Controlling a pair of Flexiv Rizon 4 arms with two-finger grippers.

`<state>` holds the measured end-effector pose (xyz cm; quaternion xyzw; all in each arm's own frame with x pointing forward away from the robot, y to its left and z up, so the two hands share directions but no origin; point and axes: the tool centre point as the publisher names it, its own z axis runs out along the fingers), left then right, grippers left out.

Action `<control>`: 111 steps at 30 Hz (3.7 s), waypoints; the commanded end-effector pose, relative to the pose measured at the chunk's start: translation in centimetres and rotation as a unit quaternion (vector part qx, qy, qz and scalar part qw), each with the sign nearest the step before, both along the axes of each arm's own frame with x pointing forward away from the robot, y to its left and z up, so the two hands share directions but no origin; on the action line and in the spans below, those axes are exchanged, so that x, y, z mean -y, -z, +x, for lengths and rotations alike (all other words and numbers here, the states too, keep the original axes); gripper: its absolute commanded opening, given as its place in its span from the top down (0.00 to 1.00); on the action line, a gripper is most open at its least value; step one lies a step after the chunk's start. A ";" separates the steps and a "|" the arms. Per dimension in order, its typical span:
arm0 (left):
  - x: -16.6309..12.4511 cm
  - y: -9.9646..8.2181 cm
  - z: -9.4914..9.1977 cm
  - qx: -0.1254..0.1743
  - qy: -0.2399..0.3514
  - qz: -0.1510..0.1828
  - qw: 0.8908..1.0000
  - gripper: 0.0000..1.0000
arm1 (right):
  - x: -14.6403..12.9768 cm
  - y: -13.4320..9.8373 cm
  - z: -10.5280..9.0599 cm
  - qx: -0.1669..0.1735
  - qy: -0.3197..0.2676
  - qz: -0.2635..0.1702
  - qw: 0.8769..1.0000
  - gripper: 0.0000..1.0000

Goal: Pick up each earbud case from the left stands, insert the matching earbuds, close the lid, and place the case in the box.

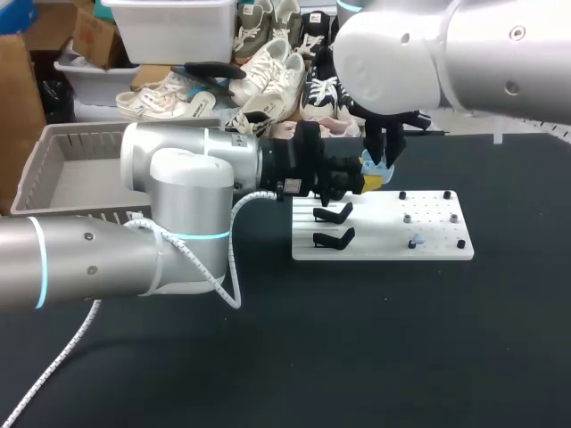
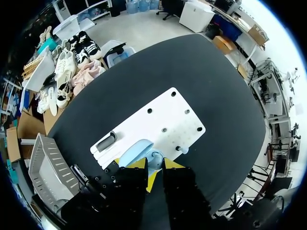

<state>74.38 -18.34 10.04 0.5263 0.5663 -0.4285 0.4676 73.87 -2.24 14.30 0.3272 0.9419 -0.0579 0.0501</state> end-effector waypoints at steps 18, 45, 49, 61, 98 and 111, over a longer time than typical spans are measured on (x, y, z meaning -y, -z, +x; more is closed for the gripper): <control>-0.1 0.0 -0.1 0.001 -0.002 -0.001 1.000 1.00 | 0.3 0.3 -0.3 -0.001 0.000 0.006 1.000 1.00; -0.1 0.0 -0.1 0.001 -0.002 -0.001 1.000 1.00 | 0.1 0.5 -0.3 -0.005 -0.002 0.007 1.000 1.00; -0.1 0.0 -0.1 0.001 -0.002 -0.001 1.000 1.00 | 0.1 0.4 -0.3 -0.003 -0.003 0.006 1.000 0.93; -0.1 0.0 -0.1 0.001 -0.002 -0.001 1.000 1.00 | 0.1 0.3 -0.5 0.002 -0.005 0.010 1.000 0.69; -0.1 0.0 -0.1 0.001 -0.002 -0.001 1.000 1.00 | 7.1 2.4 -10.5 0.087 -0.201 0.080 0.972 0.65; -0.1 0.0 -0.1 0.001 -0.002 -0.001 1.000 1.00 | 8.1 5.5 -10.1 0.126 -0.283 0.132 0.942 0.63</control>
